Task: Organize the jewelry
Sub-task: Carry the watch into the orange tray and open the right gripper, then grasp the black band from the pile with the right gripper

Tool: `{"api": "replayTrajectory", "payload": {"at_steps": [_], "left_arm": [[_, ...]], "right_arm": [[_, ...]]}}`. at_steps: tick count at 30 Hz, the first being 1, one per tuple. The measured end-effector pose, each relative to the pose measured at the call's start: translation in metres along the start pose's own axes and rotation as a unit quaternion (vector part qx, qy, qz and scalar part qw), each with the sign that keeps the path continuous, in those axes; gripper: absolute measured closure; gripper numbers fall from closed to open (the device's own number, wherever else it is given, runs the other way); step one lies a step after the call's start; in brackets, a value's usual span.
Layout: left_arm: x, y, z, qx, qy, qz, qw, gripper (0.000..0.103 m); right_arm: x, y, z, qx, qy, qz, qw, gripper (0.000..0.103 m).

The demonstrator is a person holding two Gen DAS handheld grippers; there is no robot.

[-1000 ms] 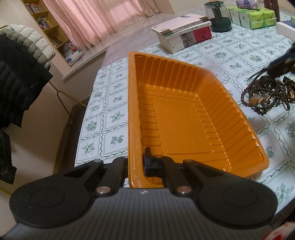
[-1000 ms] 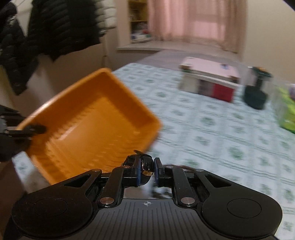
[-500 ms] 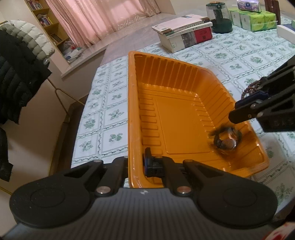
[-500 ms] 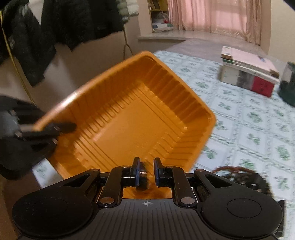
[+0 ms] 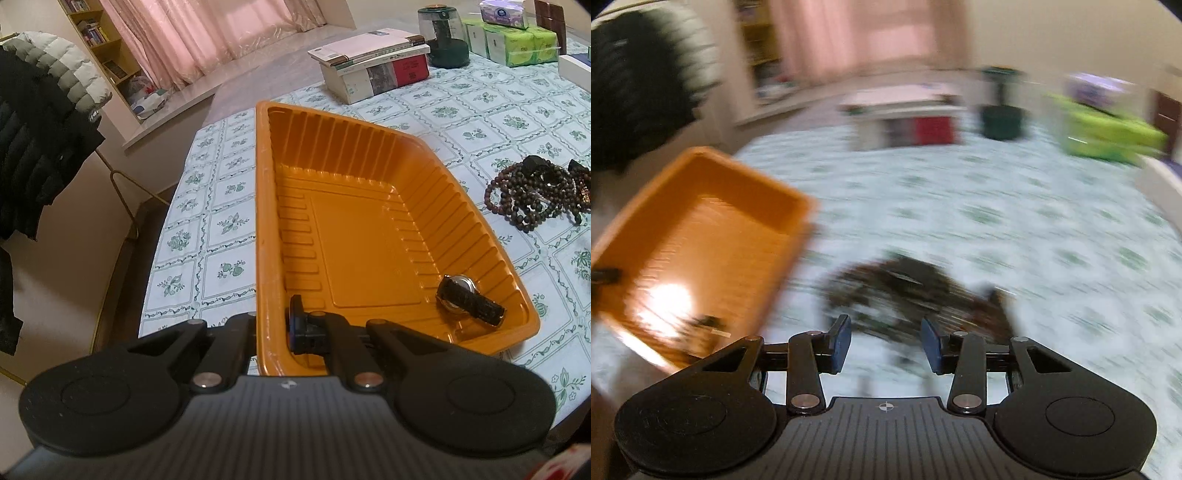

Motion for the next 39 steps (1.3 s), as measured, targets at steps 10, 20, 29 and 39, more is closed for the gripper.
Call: {"api": "replayTrajectory", "payload": {"at_steps": [10, 20, 29, 39], "left_arm": [[0.0, 0.0, 0.001, 0.003, 0.001, -0.003, 1.0, 0.1], [0.0, -0.001, 0.001, 0.005, 0.0, -0.006, 1.0, 0.1], [-0.001, -0.002, 0.001, 0.006, -0.001, -0.007, 1.0, 0.1], [0.0, -0.001, 0.002, 0.006, -0.004, -0.006, 1.0, 0.1]], "right_arm": [[-0.016, -0.002, 0.08, -0.063, -0.039, -0.007, 0.997, 0.061], [-0.011, -0.047, 0.069, -0.06, 0.06, -0.034, 0.996, 0.061], [-0.001, -0.064, 0.056, -0.062, 0.108, -0.037, 0.992, 0.082], [-0.008, -0.024, 0.069, -0.069, 0.037, 0.008, 0.997, 0.082]]}}
Point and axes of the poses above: each gripper's, at about its wrist camera, not at the fingertips, and y roughly against the way its jaws point, z to its right, x to its top, the point moved 2 cm from there along -y, roughly the way its jaws point, and after that the axes turned 5 degrees about -z, right-handed, at the moved point
